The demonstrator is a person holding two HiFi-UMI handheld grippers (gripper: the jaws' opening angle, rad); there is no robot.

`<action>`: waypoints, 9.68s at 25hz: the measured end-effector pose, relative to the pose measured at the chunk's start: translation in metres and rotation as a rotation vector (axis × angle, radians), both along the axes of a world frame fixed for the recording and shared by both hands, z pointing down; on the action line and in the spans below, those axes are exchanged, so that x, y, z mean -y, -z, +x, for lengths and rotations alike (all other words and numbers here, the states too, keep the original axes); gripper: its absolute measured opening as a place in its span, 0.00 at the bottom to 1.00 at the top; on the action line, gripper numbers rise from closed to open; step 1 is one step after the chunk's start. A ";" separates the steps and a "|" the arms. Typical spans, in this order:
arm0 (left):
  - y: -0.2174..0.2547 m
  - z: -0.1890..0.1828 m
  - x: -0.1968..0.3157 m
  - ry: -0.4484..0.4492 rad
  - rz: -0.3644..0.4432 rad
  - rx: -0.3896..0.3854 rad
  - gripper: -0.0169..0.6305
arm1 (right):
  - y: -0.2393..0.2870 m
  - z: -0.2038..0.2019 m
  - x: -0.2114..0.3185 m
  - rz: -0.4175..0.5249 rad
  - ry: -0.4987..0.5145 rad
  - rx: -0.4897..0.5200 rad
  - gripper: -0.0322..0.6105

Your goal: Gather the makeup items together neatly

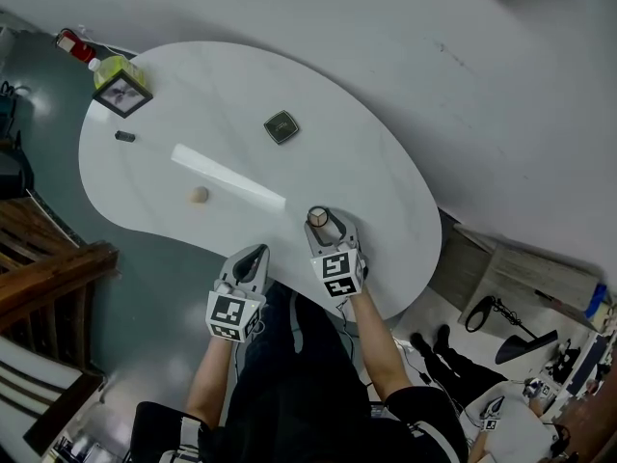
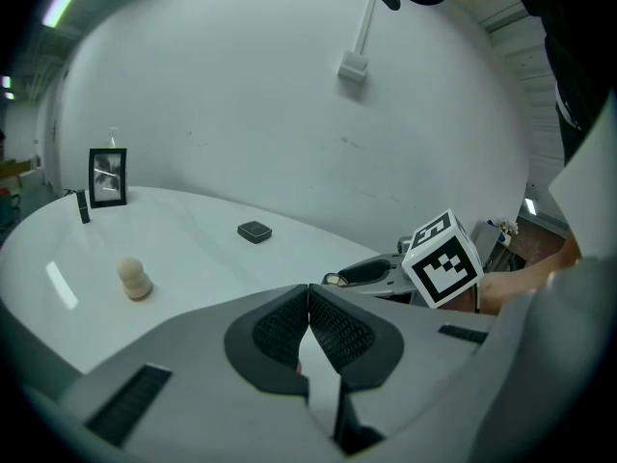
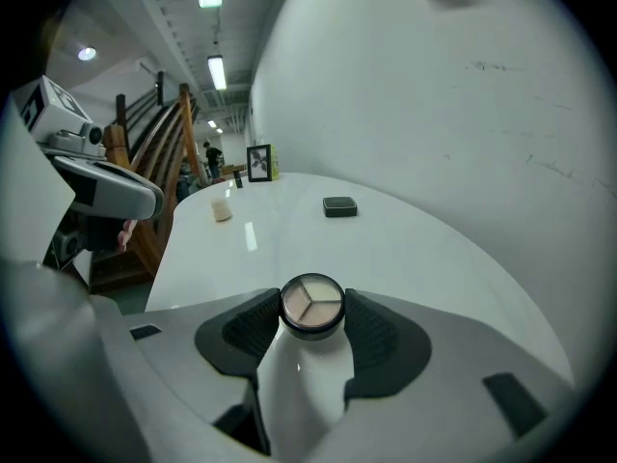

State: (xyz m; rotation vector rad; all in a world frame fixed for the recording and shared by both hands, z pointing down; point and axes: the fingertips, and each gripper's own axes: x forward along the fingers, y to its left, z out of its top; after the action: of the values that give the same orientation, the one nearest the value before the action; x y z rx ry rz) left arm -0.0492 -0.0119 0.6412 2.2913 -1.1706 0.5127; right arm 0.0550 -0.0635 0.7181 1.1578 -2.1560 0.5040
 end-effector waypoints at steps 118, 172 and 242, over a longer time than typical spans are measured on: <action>0.148 -0.239 -0.032 0.439 0.286 0.103 0.06 | 0.198 -0.235 -0.027 0.292 0.353 0.218 0.11; 0.042 -0.301 0.047 0.350 0.083 0.026 0.06 | 0.057 -0.299 0.058 0.044 0.247 0.130 0.28; 0.004 0.056 -0.024 -0.261 0.055 -0.004 0.06 | 0.017 0.082 -0.065 0.065 -0.365 0.107 0.28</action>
State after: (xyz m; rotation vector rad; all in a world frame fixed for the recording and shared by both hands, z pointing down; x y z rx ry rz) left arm 0.0069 0.0122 0.6368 2.5072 -0.8983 0.5764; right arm 0.1370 0.0013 0.7012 1.6067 -2.0681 0.6703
